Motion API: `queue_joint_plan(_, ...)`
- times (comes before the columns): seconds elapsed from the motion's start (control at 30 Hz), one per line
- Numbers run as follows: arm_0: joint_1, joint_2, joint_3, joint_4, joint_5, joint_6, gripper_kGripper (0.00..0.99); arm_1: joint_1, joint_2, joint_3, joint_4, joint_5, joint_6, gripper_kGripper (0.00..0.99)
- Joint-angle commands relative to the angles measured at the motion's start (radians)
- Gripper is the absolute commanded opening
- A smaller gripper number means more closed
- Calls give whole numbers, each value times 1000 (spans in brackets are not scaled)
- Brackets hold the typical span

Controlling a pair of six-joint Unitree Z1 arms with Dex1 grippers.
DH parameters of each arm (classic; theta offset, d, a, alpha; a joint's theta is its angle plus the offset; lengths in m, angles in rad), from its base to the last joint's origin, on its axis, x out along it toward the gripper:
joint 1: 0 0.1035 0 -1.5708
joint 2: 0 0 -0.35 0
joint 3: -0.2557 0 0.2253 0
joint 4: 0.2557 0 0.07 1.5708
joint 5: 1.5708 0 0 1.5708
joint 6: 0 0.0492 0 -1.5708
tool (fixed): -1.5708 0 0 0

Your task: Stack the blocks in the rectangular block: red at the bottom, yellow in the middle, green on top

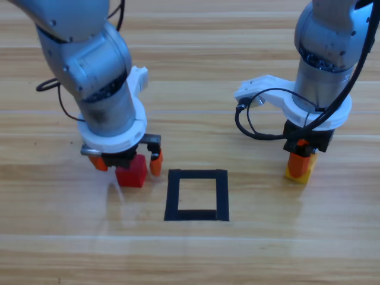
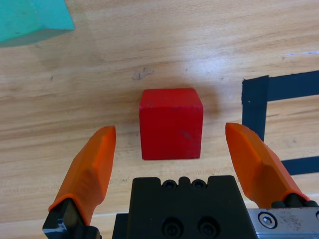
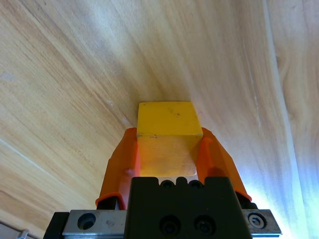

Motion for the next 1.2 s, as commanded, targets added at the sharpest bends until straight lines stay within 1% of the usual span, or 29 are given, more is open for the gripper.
queue_joint_plan(0.03, 17, 76, 13, -33, -4, 19, 933, -34, -13, 5, 54, 18, -9, 0)
queue_joint_plan(0.2, 17, 103, 10, -46, -1, 27, 928, -34, -93, 8, 87, 30, -6, 0)
queue_joint_plan(0.23, 17, 106, 11, -49, -1, 28, 907, -34, -105, 11, 90, 37, -4, 0)
queue_joint_plan(0.37, 20, 123, 8, -52, -1, 45, 873, -34, -125, 18, 91, 46, 5, 0)
queue_joint_plan(0.43, 31, 126, 10, -52, -3, 60, 830, -34, -132, 22, 91, 61, 8, 0)
queue_joint_plan(0.5, 42, 124, 7, -52, -8, 73, 752, -34, -135, 27, 91, 67, 8, 0)
queue_joint_plan(0.53, 48, 124, 4, -51, -12, 82, 707, -34, -135, 31, 90, 70, 10, 0)
queue_joint_plan(0.57, 54, 118, 5, -51, -15, 85, 638, -34, -135, 34, 90, 72, 11, 0)
queue_joint_plan(0.63, 66, 106, 7, -46, -24, 94, 449, -34, -132, 36, 90, 78, 13, 0)
queue_joint_plan(0.67, 74, 95, 7, -34, -24, 97, 307, -34, -132, 36, 90, 78, 14, 0)
queue_joint_plan(0.7, 79, 81, 4, -23, -24, 100, 189, -34, -133, 36, 88, 78, 17, 0)
queue_joint_plan(0.73, 83, 66, 2, -13, -23, 103, 94, -34, -135, 36, 88, 78, 19, 0)
queue_joint_plan(0.77, 85, 49, 2, -2, -23, 105, 49, -34, -138, 36, 88, 78, 20, 0)
queue_joint_plan(0.8, 85, 29, -7, 17, -23, 105, 32, -34, -139, 36, 87, 78, 20, 0)
queue_joint_plan(0.87, 85, 1, -53, 73, -18, 87, 31, -34, -142, 39, 87, 78, 20, 0)
queue_joint_plan(0.9, 80, -3, -91, 113, -12, 73, 9, -34, -141, 41, 85, 78, 20, 0)
queue_joint_plan(0.93, 77, -2, -133, 158, 8, 42, 0, -34, -142, 41, 85, 78, 20, 0)
queue_joint_plan(1.03, 23, 15, -243, 265, 28, -16, 0, -35, -144, 42, 83, 78, 22, 0)
queue_joint_plan(1.2, -70, 43, -371, 353, -6, -67, 0, -39, -145, 45, 80, 78, 26, 0)
